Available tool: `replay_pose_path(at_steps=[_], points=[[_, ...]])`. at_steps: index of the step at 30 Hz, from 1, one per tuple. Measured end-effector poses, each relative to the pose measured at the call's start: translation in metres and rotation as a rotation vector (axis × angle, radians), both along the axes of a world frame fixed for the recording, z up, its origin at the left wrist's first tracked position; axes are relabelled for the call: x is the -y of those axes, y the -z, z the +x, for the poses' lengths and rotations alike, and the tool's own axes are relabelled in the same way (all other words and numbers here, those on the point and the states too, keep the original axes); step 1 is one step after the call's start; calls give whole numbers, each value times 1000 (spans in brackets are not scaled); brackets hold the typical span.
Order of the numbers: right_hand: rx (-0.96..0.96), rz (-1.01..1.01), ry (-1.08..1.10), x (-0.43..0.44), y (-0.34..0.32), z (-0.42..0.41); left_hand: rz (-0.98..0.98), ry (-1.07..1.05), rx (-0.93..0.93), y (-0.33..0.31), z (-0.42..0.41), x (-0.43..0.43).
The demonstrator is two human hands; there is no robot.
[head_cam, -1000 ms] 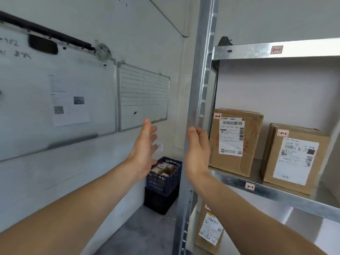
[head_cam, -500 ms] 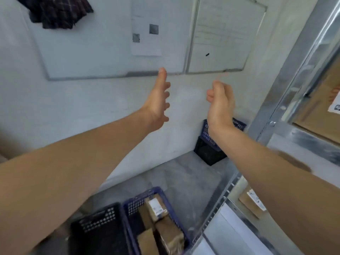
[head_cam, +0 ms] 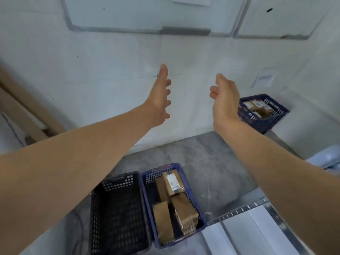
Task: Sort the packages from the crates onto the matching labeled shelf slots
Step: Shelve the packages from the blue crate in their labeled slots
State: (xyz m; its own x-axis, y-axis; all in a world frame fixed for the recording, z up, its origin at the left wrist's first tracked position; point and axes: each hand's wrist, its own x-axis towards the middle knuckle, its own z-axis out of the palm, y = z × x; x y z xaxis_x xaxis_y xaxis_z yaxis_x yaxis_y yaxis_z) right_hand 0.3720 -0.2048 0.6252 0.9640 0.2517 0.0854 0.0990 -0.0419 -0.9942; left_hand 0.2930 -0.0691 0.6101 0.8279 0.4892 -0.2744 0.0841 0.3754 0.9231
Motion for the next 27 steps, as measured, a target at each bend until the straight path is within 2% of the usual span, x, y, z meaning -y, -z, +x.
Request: replay_pose_path(at_steps=[9,17,22,27], points=[[-159,-88,-60,-41,86,32,-114,-59,-120,79,18,-28],[-310,-182,-188,-80,196,61,-182,-186,-227,164,30,-48],[-302,-305,-222,-89,284,77,-254,-242,-286,240,41,-54],[-434,-359,-199,-74,402,90,-327,-246,-363,352,45,-47]])
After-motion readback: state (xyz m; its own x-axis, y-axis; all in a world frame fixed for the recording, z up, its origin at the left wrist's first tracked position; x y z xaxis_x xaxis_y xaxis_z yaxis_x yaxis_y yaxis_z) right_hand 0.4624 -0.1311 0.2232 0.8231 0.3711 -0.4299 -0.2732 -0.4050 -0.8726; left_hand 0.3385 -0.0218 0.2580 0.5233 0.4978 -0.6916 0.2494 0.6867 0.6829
